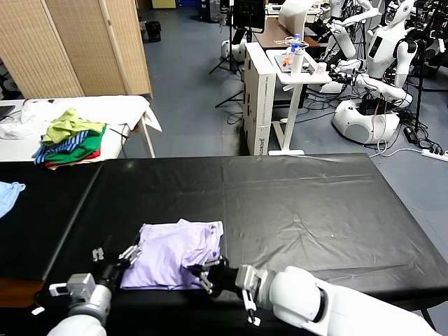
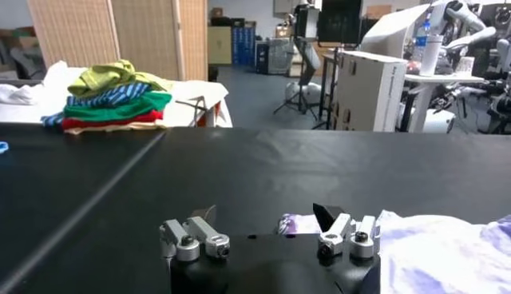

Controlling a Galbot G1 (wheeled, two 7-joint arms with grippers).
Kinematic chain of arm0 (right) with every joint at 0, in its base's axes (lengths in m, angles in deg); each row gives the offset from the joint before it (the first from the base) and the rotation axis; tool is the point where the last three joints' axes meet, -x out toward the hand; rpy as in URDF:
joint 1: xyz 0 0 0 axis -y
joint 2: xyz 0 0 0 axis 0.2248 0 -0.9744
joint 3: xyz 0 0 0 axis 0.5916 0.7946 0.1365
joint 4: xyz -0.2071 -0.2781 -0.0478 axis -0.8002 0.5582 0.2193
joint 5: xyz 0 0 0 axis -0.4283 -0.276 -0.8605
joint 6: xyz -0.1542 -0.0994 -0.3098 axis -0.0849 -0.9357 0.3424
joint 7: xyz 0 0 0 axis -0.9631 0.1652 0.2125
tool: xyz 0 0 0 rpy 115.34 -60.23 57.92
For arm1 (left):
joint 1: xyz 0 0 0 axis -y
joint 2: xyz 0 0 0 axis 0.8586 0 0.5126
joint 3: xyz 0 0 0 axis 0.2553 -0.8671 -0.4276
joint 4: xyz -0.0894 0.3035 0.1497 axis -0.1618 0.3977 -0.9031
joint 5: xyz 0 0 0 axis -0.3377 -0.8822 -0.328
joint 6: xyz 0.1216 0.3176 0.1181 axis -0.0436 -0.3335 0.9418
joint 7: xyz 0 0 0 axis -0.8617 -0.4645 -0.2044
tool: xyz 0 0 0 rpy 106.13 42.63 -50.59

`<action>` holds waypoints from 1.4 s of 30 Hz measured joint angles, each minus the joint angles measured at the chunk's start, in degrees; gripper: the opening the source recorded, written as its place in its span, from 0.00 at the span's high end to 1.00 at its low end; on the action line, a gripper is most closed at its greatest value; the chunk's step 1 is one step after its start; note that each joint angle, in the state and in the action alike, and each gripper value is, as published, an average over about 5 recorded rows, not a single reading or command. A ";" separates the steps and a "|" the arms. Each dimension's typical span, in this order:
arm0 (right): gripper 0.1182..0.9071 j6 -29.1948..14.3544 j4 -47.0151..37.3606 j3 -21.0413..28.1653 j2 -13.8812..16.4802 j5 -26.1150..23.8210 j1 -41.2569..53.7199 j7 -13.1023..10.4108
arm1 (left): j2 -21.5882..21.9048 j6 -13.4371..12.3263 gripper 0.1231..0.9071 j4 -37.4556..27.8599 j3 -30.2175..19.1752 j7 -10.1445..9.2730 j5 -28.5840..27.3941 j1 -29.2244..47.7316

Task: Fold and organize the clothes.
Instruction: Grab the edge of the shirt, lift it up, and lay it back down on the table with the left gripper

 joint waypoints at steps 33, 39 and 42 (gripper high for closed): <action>0.00 1.81 6.54 -20.27 -1.06 3.42 -24.08 -11.92 | -4.43 -1.41 0.00 -0.71 -0.52 0.66 -2.22 -1.06; 0.00 6.93 2.97 -19.02 -5.97 0.08 -23.41 -15.16 | -5.55 -1.73 0.00 -0.71 -0.49 0.85 -2.86 -1.66; 0.00 9.06 2.92 -19.64 -6.19 -0.69 -24.31 -15.08 | -5.92 -1.88 0.00 -0.76 -0.43 0.90 -2.96 -1.72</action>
